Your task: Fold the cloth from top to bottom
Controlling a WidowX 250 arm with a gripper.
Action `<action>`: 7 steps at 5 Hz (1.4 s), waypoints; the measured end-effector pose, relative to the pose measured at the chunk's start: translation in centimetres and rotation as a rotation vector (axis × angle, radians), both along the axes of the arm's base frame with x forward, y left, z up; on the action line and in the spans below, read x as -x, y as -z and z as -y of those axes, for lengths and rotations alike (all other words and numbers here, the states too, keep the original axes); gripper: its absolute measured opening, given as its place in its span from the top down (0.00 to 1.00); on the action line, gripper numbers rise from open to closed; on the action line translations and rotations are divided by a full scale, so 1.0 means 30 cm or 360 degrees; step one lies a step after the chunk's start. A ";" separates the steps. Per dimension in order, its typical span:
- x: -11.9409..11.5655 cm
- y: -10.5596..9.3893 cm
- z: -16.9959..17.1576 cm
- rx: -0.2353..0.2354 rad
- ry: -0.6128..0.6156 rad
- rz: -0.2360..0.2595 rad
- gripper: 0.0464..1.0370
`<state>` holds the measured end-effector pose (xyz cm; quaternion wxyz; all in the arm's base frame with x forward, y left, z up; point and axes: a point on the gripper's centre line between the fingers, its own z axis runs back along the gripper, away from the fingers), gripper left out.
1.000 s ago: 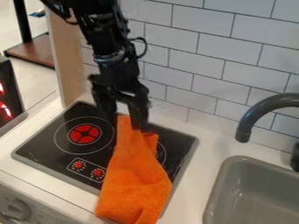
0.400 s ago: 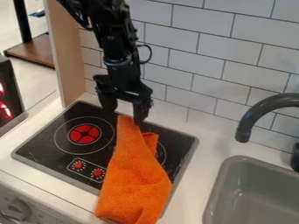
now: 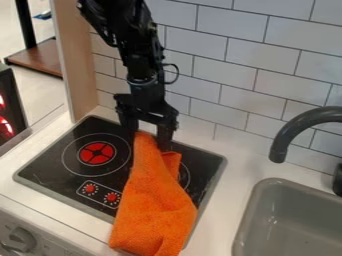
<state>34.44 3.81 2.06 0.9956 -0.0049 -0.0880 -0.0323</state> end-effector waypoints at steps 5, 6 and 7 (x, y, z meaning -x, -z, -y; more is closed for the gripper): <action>0.017 0.003 0.016 0.0032 0.0038 -0.0087 0.99; -0.003 -0.081 0.062 0.0023 0.0143 0.0022 0.99; 0.015 -0.141 0.101 0.0015 0.0234 0.0093 0.99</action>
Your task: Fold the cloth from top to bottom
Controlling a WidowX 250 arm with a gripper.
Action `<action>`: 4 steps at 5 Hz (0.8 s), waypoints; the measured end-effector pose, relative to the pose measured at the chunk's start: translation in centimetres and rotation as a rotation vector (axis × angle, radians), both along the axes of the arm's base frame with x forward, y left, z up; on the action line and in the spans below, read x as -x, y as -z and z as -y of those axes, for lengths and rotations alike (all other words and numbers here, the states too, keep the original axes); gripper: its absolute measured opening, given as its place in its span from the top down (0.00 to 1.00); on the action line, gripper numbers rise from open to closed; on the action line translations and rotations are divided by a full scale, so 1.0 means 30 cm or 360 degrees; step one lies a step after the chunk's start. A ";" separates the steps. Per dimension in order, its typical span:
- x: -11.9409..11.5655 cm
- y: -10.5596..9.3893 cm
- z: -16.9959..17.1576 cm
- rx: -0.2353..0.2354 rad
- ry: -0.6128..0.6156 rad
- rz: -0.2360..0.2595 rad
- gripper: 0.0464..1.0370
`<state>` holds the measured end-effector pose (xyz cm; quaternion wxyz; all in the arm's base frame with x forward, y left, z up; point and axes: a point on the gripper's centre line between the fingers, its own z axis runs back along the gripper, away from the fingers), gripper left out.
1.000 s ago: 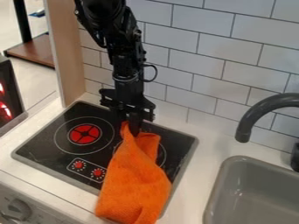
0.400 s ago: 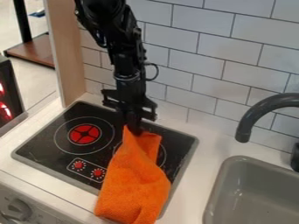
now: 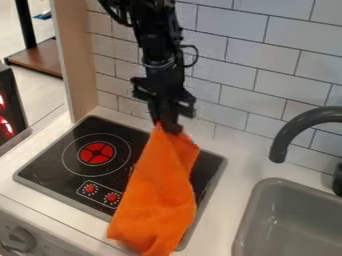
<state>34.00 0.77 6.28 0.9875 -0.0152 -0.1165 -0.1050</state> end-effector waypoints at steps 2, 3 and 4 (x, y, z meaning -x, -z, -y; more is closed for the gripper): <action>0.139 -0.051 0.112 0.0011 0.0160 0.0084 0.99; 0.226 -0.051 0.146 0.0046 0.0218 0.0117 0.99; 0.320 -0.033 0.155 0.0041 0.0223 0.0098 0.99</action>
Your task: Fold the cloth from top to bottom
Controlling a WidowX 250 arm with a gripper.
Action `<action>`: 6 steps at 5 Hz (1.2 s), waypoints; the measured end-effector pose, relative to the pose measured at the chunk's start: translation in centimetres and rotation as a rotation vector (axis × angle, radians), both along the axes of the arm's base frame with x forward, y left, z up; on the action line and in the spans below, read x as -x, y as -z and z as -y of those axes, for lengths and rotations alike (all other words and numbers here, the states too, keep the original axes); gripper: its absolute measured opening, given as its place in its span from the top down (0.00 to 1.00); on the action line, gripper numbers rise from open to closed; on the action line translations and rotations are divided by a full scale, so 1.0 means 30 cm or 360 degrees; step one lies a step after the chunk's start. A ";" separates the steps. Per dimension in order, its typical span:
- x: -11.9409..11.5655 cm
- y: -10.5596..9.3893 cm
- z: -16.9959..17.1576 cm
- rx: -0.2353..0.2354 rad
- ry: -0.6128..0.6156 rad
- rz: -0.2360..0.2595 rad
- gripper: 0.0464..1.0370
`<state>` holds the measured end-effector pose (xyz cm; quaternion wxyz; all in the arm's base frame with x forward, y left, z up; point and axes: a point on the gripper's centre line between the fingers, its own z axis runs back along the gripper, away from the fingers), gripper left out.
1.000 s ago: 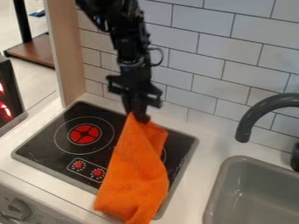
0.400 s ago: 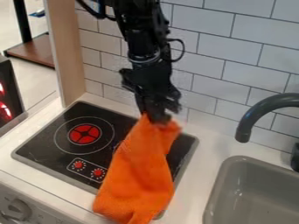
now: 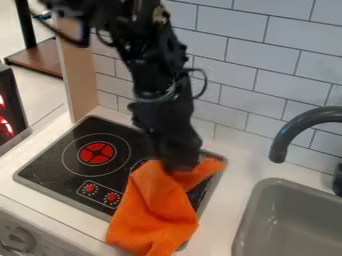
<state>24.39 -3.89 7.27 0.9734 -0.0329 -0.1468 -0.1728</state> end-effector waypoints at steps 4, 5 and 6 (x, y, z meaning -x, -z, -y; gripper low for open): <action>0.127 0.217 -0.065 0.0069 -0.0022 -0.0228 0.99; 0.133 0.278 -0.095 0.0072 -0.0050 -0.0284 0.99; 0.128 0.302 -0.106 0.0105 -0.0068 -0.0286 0.99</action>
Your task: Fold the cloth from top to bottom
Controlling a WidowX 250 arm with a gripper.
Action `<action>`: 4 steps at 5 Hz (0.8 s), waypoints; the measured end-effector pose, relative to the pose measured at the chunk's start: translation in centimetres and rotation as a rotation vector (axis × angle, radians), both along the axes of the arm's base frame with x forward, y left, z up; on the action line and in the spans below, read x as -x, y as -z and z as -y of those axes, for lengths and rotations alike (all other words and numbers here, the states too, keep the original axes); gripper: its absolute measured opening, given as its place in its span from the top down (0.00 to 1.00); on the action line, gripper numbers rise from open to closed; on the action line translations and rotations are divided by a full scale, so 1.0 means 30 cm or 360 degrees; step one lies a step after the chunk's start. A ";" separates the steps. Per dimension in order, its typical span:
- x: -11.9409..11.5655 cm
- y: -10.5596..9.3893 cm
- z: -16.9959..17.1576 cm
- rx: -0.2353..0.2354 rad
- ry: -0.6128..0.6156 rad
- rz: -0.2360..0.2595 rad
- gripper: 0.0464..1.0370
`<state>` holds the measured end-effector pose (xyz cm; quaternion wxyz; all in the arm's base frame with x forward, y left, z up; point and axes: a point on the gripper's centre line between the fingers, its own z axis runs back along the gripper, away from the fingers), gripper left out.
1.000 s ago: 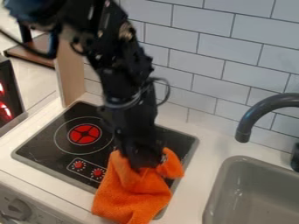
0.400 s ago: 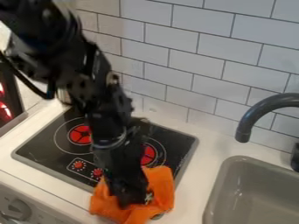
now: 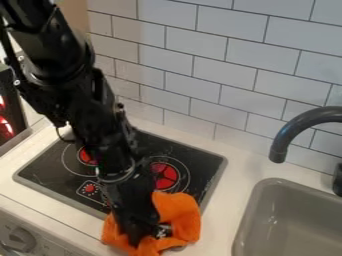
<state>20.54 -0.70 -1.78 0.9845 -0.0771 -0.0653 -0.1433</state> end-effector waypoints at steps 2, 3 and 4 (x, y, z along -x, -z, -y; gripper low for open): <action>0.002 -0.001 -0.005 0.0014 0.0006 -0.0059 0.81; 0.003 -0.024 -0.026 -0.0061 -0.0050 -0.0047 0.61; 0.015 -0.029 -0.016 -0.0054 -0.0030 -0.0077 0.37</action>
